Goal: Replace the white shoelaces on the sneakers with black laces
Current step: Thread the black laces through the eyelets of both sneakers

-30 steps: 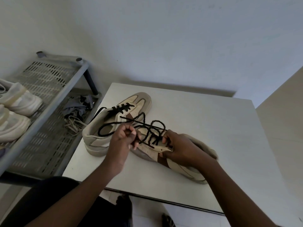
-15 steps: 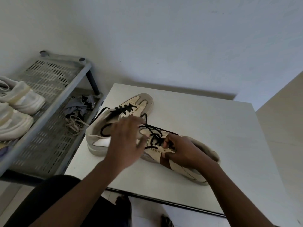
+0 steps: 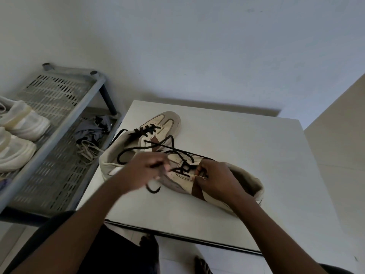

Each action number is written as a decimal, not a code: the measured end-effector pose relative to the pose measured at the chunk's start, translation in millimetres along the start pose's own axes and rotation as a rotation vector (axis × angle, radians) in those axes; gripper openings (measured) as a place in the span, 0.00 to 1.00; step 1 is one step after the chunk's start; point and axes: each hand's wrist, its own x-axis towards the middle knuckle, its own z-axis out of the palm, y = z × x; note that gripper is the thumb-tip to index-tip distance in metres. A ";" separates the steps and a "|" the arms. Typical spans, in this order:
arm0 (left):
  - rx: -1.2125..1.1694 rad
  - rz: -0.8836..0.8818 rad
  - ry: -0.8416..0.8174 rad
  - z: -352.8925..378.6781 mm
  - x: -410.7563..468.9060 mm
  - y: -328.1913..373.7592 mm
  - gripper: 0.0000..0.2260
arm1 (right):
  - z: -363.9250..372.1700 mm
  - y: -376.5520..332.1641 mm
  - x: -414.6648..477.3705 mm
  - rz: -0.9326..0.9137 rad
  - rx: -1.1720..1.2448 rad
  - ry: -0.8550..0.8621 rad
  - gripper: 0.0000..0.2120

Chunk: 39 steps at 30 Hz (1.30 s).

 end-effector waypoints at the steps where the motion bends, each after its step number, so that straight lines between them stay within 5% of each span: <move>1: -0.184 -0.026 0.033 -16.4 -4.3 2.8 0.05 | -0.8 0.5 -0.2 0.005 -0.002 0.003 0.03; 3: -0.597 -0.043 0.148 -43.5 -11.0 4.6 0.04 | -1.1 0.8 0.5 0.007 -0.018 0.007 0.02; 5: -0.742 -0.057 0.266 -52.7 -8.5 -2.9 0.09 | -0.5 0.5 0.9 0.012 -0.037 0.008 0.02; 8: -0.009 -0.121 0.487 -34.4 2.9 -19.7 0.07 | 0.1 -0.3 1.0 0.024 -0.053 0.001 0.02; 10: 0.403 0.018 0.510 -8.0 5.2 -16.8 0.13 | -0.7 -0.8 1.2 0.029 -0.051 -0.001 0.02; 14: 0.697 0.344 0.318 40.0 9.2 -12.0 0.20 | -0.3 -0.5 0.8 0.011 -0.073 0.007 0.02; 18: 0.933 0.364 0.186 61.9 17.6 -21.2 0.19 | -0.3 0.7 1.1 -0.010 -0.098 0.014 0.02; 22: 0.713 0.381 0.203 53.2 22.4 -21.1 0.16 | 1.1 1.6 1.8 -0.006 -0.109 0.027 0.02; 30: 0.667 0.380 0.181 52.9 21.7 -18.6 0.08 | 3.4 1.6 1.5 0.016 -0.097 0.045 0.02; 34: 0.045 0.120 0.057 13.5 9.6 -2.3 0.08 | 5.3 1.1 1.5 0.048 -0.089 0.065 0.01; 37: -0.562 0.088 -0.063 -29.6 -2.6 -0.1 0.10 | 5.0 0.8 2.1 0.055 -0.079 0.063 0.01; 39: -0.611 0.038 -0.033 -37.5 -3.1 -3.0 0.10 | 4.7 0.4 2.6 0.058 -0.086 0.053 0.02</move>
